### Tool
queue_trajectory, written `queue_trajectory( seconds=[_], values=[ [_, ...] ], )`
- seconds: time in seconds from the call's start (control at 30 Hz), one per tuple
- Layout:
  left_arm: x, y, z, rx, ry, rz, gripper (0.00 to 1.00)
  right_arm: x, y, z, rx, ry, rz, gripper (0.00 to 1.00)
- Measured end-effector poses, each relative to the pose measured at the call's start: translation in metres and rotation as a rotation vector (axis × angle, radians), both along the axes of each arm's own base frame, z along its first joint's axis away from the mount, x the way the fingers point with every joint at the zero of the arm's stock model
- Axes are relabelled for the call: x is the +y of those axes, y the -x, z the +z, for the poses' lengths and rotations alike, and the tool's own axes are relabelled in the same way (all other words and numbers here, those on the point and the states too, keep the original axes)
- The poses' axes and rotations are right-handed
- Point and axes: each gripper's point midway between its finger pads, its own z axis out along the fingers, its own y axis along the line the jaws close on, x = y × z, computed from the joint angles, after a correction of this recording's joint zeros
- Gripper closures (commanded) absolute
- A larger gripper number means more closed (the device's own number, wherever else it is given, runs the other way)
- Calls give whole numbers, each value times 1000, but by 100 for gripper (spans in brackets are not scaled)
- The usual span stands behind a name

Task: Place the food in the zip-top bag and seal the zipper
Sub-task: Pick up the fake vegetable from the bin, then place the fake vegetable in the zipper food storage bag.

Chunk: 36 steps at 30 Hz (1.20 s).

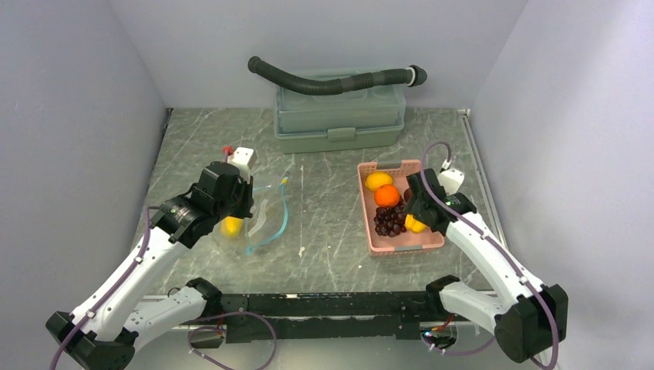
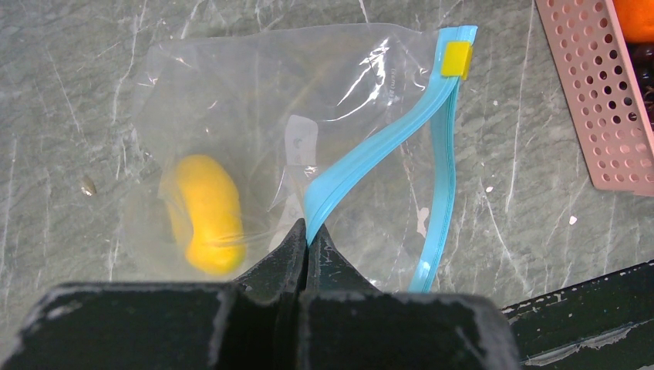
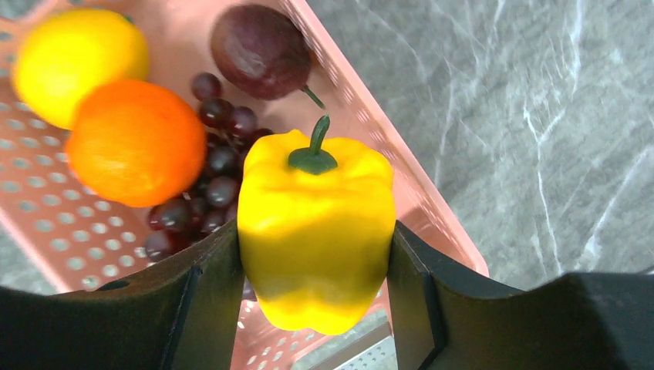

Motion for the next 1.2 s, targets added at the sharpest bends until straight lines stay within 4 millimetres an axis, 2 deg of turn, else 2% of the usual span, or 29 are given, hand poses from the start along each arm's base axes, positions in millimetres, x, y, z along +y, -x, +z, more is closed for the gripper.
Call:
queue_trajectory(
  seconds=[0.23,0.53,0.73,0.9,1.07,1.2],
  values=[
    [0,0,0,0,0,0,100,12,-13,46,-143,-70,68,79],
    [0,0,0,0,0,0,100,56,-19,88,-291,-276,256,80],
    [0,0,0,0,0,1,100,101,-20,121,-388,-448,429,81],
    [0,0,0,0,0,1,100,144,-13,146,-452,-567,577,81],
    [0,0,0,0,-1,1,100,192,4,156,-444,-618,728,80],
    [0,0,0,0,-1,1,100,226,11,158,-429,-632,807,81]
  ],
)
